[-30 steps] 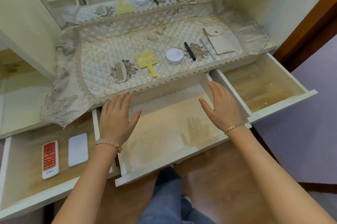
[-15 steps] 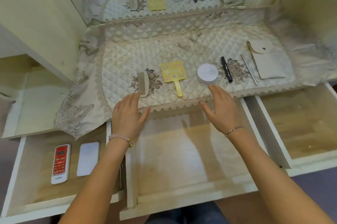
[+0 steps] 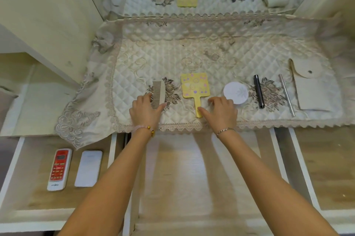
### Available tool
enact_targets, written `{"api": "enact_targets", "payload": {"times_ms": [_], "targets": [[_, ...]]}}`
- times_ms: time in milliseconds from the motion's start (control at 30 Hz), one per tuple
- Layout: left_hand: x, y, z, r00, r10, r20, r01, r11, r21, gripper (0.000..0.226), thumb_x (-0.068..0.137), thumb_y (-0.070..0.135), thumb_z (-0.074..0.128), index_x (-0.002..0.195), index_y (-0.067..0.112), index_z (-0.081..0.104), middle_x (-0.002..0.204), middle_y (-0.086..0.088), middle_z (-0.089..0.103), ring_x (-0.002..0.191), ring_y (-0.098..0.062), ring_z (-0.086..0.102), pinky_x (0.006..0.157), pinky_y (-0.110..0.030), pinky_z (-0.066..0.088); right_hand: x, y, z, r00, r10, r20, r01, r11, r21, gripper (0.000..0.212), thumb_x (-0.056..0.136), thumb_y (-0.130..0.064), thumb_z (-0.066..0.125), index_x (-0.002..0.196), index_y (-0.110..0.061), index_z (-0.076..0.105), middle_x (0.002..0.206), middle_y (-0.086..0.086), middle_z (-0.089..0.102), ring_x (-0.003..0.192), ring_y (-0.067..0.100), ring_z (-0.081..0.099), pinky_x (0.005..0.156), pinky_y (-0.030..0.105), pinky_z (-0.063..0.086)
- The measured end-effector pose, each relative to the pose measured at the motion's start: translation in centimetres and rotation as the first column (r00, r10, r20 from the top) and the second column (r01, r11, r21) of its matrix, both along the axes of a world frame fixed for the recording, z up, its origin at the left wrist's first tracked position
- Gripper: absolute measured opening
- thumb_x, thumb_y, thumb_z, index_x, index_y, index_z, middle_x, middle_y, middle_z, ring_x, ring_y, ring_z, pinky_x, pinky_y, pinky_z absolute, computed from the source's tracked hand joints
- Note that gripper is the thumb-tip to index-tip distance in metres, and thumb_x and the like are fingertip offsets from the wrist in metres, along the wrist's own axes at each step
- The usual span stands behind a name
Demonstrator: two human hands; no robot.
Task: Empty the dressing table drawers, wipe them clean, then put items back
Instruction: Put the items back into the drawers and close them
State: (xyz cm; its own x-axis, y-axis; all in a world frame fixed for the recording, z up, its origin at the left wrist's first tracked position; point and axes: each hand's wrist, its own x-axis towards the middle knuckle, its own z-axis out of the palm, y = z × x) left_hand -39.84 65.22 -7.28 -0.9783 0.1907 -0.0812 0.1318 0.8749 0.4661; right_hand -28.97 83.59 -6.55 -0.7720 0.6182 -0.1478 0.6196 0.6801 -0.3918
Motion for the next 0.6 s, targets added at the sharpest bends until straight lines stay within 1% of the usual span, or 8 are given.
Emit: {"api": "enact_targets", "payload": {"times_ms": [133, 167, 233, 300, 367, 467, 533, 600], "targets": [[-0.1, 0.7, -0.2, 0.997, 0.064, 0.036, -0.065, 0.997, 0.038, 0.061, 0.078, 0.047, 0.068, 0.127, 0.015, 0.050, 0.118, -0.006, 0.056, 0.111, -0.027, 0.046, 0.091, -0.040, 0.035, -1.2, -0.6, -0.4, 1.000, -0.024, -0.010, 0.023, 0.989, -0.149, 0.037, 0.078, -0.048, 0.065, 0.099, -0.018, 0.058, 0.102, 0.000, 0.062, 0.105, 0.022, 0.051, 0.088, 0.039, 0.044], [-0.1, 0.7, -0.2, 0.996, 0.074, 0.041, -0.076, 0.996, 0.054, 0.061, 0.077, 0.046, 0.069, 0.126, 0.015, 0.051, 0.117, -0.006, 0.057, 0.111, -0.027, 0.046, 0.092, -0.040, 0.036, -1.4, -0.7, -0.4, 0.999, -0.041, -0.012, 0.038, 0.981, -0.190, 0.035, 0.078, -0.046, 0.065, 0.097, -0.018, 0.058, 0.100, 0.000, 0.063, 0.102, 0.022, 0.054, 0.085, 0.040, 0.047], [0.1, 0.8, 0.0, 0.994, 0.087, 0.063, -0.093, 0.991, 0.096, 0.058, 0.077, 0.042, 0.071, 0.124, 0.014, 0.052, 0.115, -0.006, 0.060, 0.110, -0.027, 0.048, 0.092, -0.041, 0.039, -1.7, -0.8, -0.1, 0.997, -0.071, 0.007, 0.071, 0.968, -0.241, 0.029, 0.079, -0.041, 0.065, 0.096, -0.018, 0.058, 0.095, -0.001, 0.064, 0.094, 0.021, 0.059, 0.074, 0.035, 0.049], [0.3, 0.8, 0.1, 0.991, 0.093, 0.099, -0.108, 0.981, 0.159, 0.054, 0.078, 0.037, 0.072, 0.123, 0.011, 0.054, 0.112, -0.007, 0.063, 0.106, -0.026, 0.052, 0.088, -0.040, 0.044, -2.0, -1.0, 0.4, 0.994, -0.094, 0.050, 0.104, 0.959, -0.264, 0.025, 0.081, -0.038, 0.062, 0.094, -0.018, 0.057, 0.092, -0.001, 0.063, 0.084, 0.019, 0.057, 0.064, 0.029, 0.043], [0.6, 0.7, 0.3, 0.987, 0.090, 0.133, -0.118, 0.967, 0.225, 0.049, 0.080, 0.033, 0.071, 0.120, 0.008, 0.057, 0.107, -0.010, 0.064, 0.095, -0.025, 0.057, 0.077, -0.036, 0.048, -2.1, -1.2, 0.6, 0.989, -0.118, 0.086, 0.137, 0.953, -0.269, 0.021, 0.081, -0.034, 0.061, 0.093, -0.018, 0.057, 0.089, -0.001, 0.062, 0.078, 0.019, 0.054, 0.062, 0.028, 0.039], [1.2, 0.5, 0.7, 0.975, 0.117, 0.188, -0.175, 0.928, 0.330, 0.038, 0.083, 0.028, 0.069, 0.113, 0.006, 0.059, 0.079, -0.005, 0.059, 0.064, -0.017, 0.050, 0.060, -0.030, 0.043, -2.1, -1.3, 1.0, 0.984, -0.146, 0.103, 0.170, 0.942, -0.290, 0.019, 0.078, -0.028, 0.062, 0.094, -0.017, 0.060, 0.087, -0.001, 0.061, 0.080, 0.022, 0.057, 0.064, 0.029, 0.041], [1.6, 0.1, 0.8, 0.964, 0.144, 0.223, -0.222, 0.899, 0.377, 0.035, 0.083, 0.026, 0.068, 0.111, 0.007, 0.061, 0.072, -0.001, 0.052, 0.063, -0.019, 0.049, 0.061, -0.035, 0.047, -2.0, -1.2, 1.2, 0.985, -0.138, 0.101, 0.164, 0.926, -0.339, 0.009, 0.076, -0.023, 0.063, 0.083, -0.017, 0.060, 0.076, -0.002, 0.057, 0.073, 0.020, 0.054, 0.062, 0.027, 0.039], [2.0, -0.3, 0.9, 0.948, 0.160, 0.275, -0.272, 0.856, 0.440, 0.037, 0.083, 0.025, 0.069, 0.114, 0.006, 0.062, 0.080, -0.003, 0.053, 0.070, -0.021, 0.052, 0.067, -0.038, 0.051, -1.7, -0.9, 1.2, 0.986, -0.137, 0.094, 0.164, 0.892, -0.422, 0.007, 0.073, -0.020, 0.063, 0.068, -0.016, 0.060, 0.063, 0.000, 0.051, 0.061, 0.020, 0.047, 0.056, 0.028, 0.038]]}}
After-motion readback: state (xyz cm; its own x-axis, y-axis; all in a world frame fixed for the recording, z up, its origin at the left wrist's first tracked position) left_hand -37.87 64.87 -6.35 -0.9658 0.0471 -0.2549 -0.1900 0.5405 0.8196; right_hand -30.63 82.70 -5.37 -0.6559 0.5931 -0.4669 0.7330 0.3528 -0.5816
